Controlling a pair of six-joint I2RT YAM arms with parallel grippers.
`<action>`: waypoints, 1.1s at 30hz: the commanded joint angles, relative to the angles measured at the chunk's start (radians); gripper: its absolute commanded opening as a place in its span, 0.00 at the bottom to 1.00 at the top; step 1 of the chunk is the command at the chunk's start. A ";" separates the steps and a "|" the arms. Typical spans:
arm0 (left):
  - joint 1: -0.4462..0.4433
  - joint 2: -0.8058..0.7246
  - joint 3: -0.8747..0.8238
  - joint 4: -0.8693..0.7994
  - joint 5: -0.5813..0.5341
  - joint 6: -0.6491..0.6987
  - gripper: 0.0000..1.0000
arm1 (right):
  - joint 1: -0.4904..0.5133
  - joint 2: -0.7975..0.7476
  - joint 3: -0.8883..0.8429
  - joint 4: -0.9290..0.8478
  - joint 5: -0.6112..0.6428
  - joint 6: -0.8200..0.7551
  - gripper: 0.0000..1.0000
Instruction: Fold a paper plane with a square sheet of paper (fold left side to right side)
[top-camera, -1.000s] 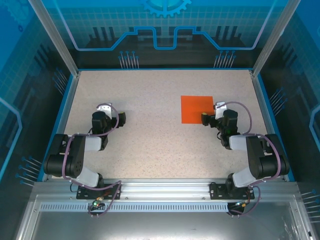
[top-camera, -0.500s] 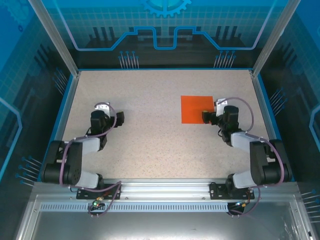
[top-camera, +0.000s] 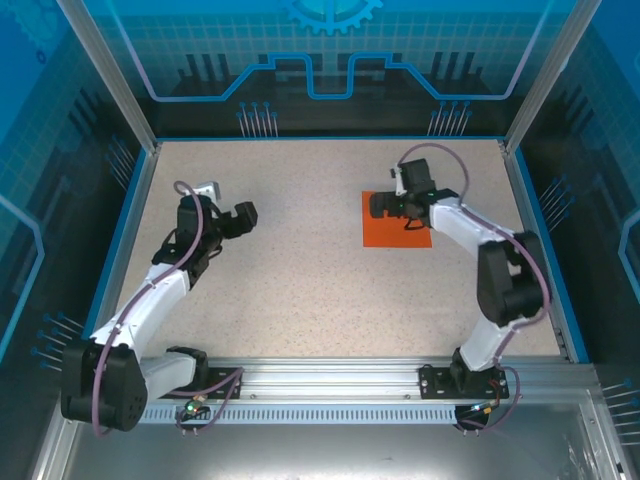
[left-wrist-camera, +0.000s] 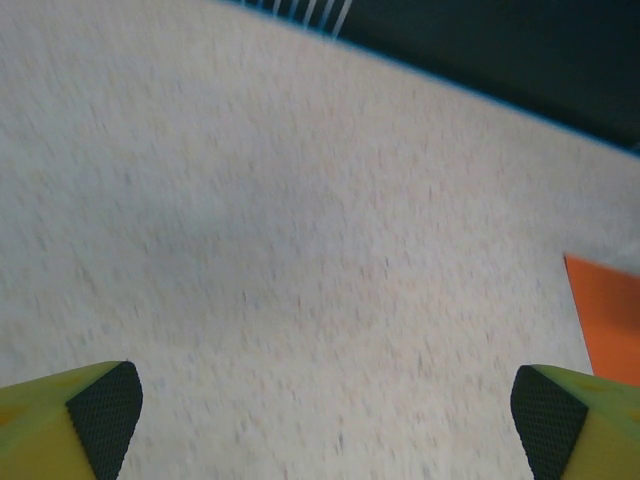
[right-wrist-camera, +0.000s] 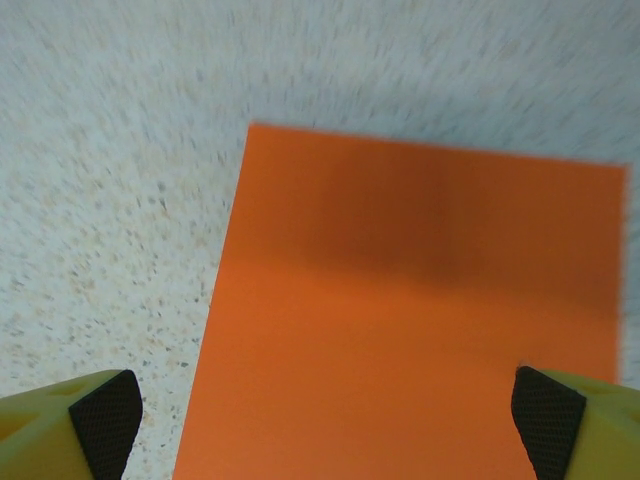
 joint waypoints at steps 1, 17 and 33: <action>-0.024 -0.017 0.016 -0.148 0.059 -0.076 0.99 | 0.006 0.086 0.086 -0.166 0.060 0.079 0.99; -0.041 -0.048 0.021 -0.193 0.056 -0.084 0.99 | 0.037 0.266 0.142 -0.236 0.055 0.154 0.99; -0.042 0.001 0.049 -0.211 0.069 -0.096 0.99 | 0.338 0.201 -0.010 -0.263 0.008 0.350 0.99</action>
